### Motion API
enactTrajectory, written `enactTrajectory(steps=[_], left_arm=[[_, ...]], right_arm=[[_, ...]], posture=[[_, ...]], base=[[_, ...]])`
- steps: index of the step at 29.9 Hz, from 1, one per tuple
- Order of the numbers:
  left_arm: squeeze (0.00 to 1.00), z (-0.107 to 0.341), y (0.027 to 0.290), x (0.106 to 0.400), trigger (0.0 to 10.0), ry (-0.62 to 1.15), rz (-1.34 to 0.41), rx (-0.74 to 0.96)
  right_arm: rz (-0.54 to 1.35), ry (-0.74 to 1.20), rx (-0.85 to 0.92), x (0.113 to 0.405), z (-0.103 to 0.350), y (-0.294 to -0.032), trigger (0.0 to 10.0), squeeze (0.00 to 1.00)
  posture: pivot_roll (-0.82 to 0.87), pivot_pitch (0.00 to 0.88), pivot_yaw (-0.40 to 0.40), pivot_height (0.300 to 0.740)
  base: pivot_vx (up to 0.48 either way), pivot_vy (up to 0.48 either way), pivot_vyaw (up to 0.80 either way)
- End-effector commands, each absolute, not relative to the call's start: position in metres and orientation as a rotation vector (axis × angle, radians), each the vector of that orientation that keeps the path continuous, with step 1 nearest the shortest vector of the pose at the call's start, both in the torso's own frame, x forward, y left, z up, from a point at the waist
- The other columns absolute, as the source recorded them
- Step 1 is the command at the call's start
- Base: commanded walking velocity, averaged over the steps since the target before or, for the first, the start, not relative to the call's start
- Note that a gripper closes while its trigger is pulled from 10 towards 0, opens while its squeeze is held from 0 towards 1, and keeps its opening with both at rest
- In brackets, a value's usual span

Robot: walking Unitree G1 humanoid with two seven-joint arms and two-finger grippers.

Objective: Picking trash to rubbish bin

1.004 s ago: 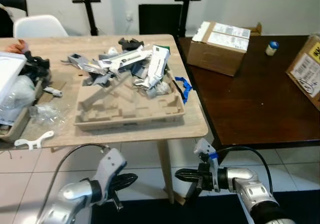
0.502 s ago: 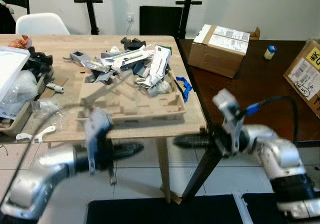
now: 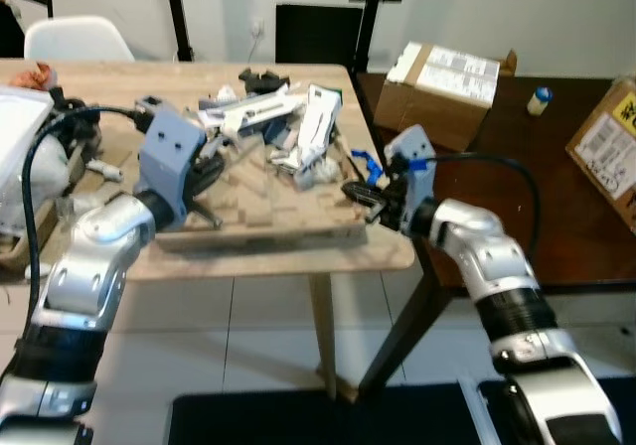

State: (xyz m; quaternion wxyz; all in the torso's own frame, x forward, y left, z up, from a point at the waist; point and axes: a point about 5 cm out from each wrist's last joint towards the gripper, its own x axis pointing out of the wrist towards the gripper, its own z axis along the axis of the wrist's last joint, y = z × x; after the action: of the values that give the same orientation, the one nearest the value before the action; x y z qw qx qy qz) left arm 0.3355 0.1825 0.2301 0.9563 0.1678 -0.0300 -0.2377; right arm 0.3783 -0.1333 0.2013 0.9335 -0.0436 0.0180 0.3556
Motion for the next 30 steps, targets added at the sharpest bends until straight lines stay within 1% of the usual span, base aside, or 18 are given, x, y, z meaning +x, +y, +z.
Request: enactTrajectory(steps=[1, 6, 7, 8, 9, 10, 12, 13, 14, 15, 16, 19, 20, 21, 25, 26, 30], left_arm=[[0.00, 0.229, 0.178, 0.340, 10.0, -0.055, -0.487, 0.346], [0.00, 0.225, 0.173, 0.347, 10.0, -0.051, -0.490, 0.369], [0.00, 0.221, 0.171, 0.348, 10.0, -0.036, -0.496, 0.383], [0.00, 0.221, 0.171, 0.348, 10.0, -0.036, -0.496, 0.383], [0.00, 0.212, 0.170, 0.348, 10.0, 0.001, -0.511, 0.401], [0.00, 0.207, 0.171, 0.347, 10.0, 0.022, -0.519, 0.415], [0.00, 0.204, 0.172, 0.347, 10.0, 0.035, -0.523, 0.425], [0.00, 0.201, 0.173, 0.346, 10.0, 0.050, -0.529, 0.428], [0.00, 0.201, 0.173, 0.346, 10.0, 0.050, -0.529, 0.428], [0.00, 0.188, 0.176, 0.343, 10.0, 0.116, -0.570, 0.472], [0.00, 0.188, 0.176, 0.343, 10.0, 0.116, -0.570, 0.472], [0.00, 0.174, 0.176, 0.337, 10.0, 0.181, -0.634, 0.524], [0.00, 0.174, 0.176, 0.337, 10.0, 0.181, -0.634, 0.524], [0.00, 0.168, 0.176, 0.334, 10.0, 0.216, -0.667, 0.543], [0.00, 0.165, 0.176, 0.333, 10.0, 0.248, -0.686, 0.545], [0.00, 0.164, 0.176, 0.331, 10.0, 0.272, -0.717, 0.545], [0.00, 0.167, 0.175, 0.326, 10.0, 0.285, -0.773, 0.515]], right_arm=[[0.676, 0.007, -0.060, 0.385, 0.207, -0.132, 10.0, 1.00], [0.650, -0.021, -0.055, 0.393, 0.212, -0.120, 10.0, 1.00], [0.655, -0.027, -0.086, 0.394, 0.212, -0.114, 10.0, 1.00], [0.655, -0.027, -0.086, 0.394, 0.212, -0.114, 10.0, 1.00], [0.658, -0.041, -0.131, 0.396, 0.212, -0.105, 10.0, 0.93], [0.672, -0.049, -0.147, 0.396, 0.211, -0.102, 10.0, 0.15], [0.681, -0.054, -0.153, 0.395, 0.211, -0.101, 10.0, 0.15], [0.694, -0.055, -0.159, 0.395, 0.210, -0.100, 10.0, 0.00], [0.694, -0.055, -0.159, 0.395, 0.210, -0.100, 10.0, 0.00], [0.754, -0.051, -0.230, 0.391, 0.205, -0.098, 10.0, 0.00], [0.754, -0.051, -0.230, 0.391, 0.205, -0.098, 10.0, 0.00], [0.817, -0.051, -0.383, 0.386, 0.196, -0.097, 10.0, 0.00], [0.817, -0.051, -0.383, 0.386, 0.196, -0.097, 10.0, 0.00], [0.846, -0.035, -0.492, 0.384, 0.189, -0.099, 10.0, 0.00], [0.872, -0.009, -0.534, 0.383, 0.183, -0.101, 10.0, 0.00], [0.852, -0.006, -0.574, 0.384, 0.181, -0.104, 10.0, 0.00], [0.848, 0.003, -0.578, 0.384, 0.179, -0.106, 10.0, 0.00]], posture=[[0.04, 0.080, -0.022, 0.740], [0.04, 0.083, -0.016, 0.740], [0.04, 0.084, -0.013, 0.740], [0.04, 0.084, -0.013, 0.740], [0.04, 0.085, -0.011, 0.740], [0.05, 0.085, -0.010, 0.740], [0.05, 0.085, -0.010, 0.740], [0.05, 0.085, -0.010, 0.740], [0.05, 0.085, -0.010, 0.740], [0.05, 0.086, -0.010, 0.740], [0.05, 0.086, -0.010, 0.740], [0.05, 0.084, -0.013, 0.740], [0.05, 0.084, -0.013, 0.740], [0.04, 0.086, -0.013, 0.740], [0.04, 0.089, -0.013, 0.740], [0.04, 0.089, -0.012, 0.740], [0.04, 0.089, -0.010, 0.740]], base=[[0.000, 0.000, 0.00], [0.000, 0.000, 0.00], [0.000, 0.000, 0.00], [0.000, 0.000, 0.00], [0.000, 0.000, 0.00], [0.000, 0.000, 0.00], [0.000, 0.000, 0.00], [0.000, 0.000, 0.00], [0.000, 0.000, 0.00], [0.000, 0.000, 0.00], [0.000, 0.000, 0.00], [0.000, 0.000, 0.00], [0.000, 0.000, 0.00], [0.000, 0.000, 0.00], [0.000, 0.000, 0.00], [0.000, 0.000, 0.00], [0.000, 0.000, 0.00]])
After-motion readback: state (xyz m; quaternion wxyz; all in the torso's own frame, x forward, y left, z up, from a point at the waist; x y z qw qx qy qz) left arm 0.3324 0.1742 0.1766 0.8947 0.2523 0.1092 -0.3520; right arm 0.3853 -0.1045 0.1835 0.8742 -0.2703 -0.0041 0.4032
